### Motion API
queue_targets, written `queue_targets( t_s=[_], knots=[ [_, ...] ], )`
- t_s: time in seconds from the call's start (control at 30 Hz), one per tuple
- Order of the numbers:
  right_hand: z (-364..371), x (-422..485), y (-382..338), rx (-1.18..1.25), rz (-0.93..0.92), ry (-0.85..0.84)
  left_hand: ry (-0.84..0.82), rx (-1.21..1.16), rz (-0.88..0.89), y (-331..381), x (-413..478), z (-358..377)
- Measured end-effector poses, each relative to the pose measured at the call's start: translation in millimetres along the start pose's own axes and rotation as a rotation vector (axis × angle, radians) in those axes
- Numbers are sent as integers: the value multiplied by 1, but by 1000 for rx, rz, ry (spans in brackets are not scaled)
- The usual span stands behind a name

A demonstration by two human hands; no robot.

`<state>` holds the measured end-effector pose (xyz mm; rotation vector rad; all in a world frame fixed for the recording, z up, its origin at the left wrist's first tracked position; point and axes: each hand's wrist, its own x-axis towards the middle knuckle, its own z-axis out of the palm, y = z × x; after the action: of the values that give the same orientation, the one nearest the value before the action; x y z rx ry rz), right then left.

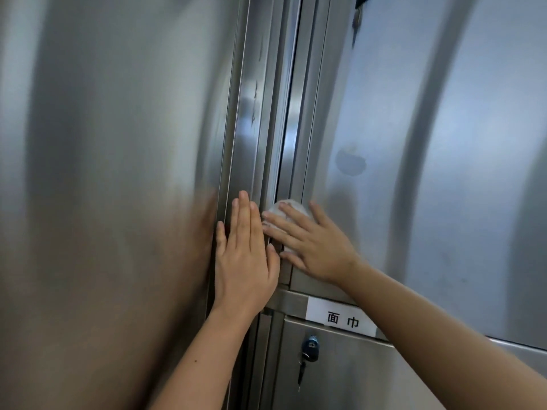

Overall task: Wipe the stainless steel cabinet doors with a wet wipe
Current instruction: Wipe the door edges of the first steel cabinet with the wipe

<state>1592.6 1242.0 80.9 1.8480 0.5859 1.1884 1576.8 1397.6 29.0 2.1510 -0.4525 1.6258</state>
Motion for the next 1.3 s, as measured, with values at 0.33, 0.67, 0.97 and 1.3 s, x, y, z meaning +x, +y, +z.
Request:
queue_targets(
  t_s=[0.33, 0.67, 0.97, 1.3],
  knots=[
    [-16, 66, 72, 87, 252, -64, 84, 38, 8, 9, 67, 1],
    [-21, 110, 131, 68, 359, 7, 162, 53, 67, 16, 147, -10],
    [-24, 155, 172, 33, 485, 87, 218, -22, 97, 12, 152, -4],
    [-43, 200, 212, 67, 639, 54, 265, -32, 104, 12, 148, -1]
  ],
)
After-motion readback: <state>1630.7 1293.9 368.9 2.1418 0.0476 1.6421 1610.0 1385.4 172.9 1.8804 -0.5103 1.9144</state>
